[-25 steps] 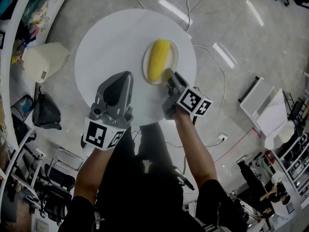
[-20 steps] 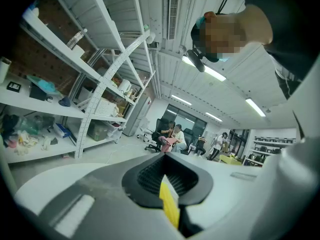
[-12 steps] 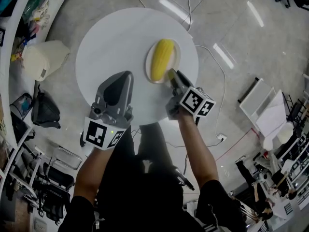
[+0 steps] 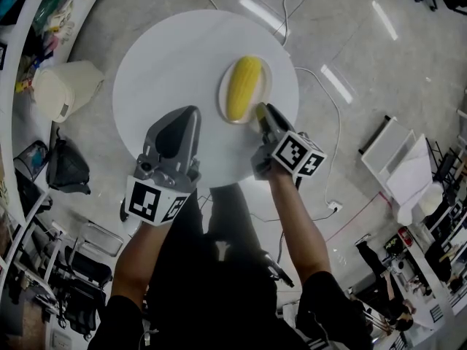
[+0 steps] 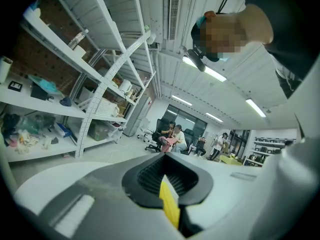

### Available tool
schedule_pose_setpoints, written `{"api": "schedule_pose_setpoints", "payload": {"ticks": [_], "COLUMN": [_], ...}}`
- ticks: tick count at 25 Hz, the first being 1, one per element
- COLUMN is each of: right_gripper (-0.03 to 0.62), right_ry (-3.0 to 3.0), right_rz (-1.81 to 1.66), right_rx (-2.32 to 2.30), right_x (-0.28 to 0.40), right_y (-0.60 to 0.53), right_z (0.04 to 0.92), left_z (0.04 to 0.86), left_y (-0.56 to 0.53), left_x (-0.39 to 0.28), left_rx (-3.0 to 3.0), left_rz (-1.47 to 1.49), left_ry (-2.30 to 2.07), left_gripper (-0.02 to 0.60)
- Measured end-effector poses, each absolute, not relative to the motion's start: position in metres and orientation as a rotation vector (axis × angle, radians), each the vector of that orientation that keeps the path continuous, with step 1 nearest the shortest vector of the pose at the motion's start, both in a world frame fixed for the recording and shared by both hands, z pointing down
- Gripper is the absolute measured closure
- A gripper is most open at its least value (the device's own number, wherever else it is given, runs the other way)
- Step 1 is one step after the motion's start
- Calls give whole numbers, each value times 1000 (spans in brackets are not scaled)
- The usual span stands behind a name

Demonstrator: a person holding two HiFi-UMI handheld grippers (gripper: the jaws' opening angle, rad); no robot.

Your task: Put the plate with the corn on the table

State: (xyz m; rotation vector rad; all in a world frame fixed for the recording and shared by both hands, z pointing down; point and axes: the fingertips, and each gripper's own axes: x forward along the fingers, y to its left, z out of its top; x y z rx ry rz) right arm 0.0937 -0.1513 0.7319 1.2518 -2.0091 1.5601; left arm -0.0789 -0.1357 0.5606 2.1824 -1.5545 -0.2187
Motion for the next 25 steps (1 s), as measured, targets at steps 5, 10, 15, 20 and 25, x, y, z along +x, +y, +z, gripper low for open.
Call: {"api": "schedule_pose_setpoints", "payload": {"ticks": [5, 10, 15, 20, 25], "right_gripper": [484, 484, 497, 526, 579], "right_ry": [-2020, -2020, -2033, -2057, -2060], "right_rz": [1550, 1526, 1496, 1462, 1432], "right_rx": [1279, 1299, 1313, 1319, 1330], "right_x": [94, 98, 99, 97, 96], "right_y": [-151, -146, -145, -142, -132], "right_z": [726, 716, 708, 699, 690], "left_z": [561, 557, 552, 549, 536], "left_y": [-132, -129, -126, -122, -115], "left_x": [-79, -74, -72, -69, -65], "left_rx": [2187, 2193, 2204, 2210, 2235], "left_rz": [-225, -227, -230, -238, -245], "left_ry": [-1542, -1535, -1536, -1531, -1522], "left_gripper": [581, 581, 581, 581, 581]}}
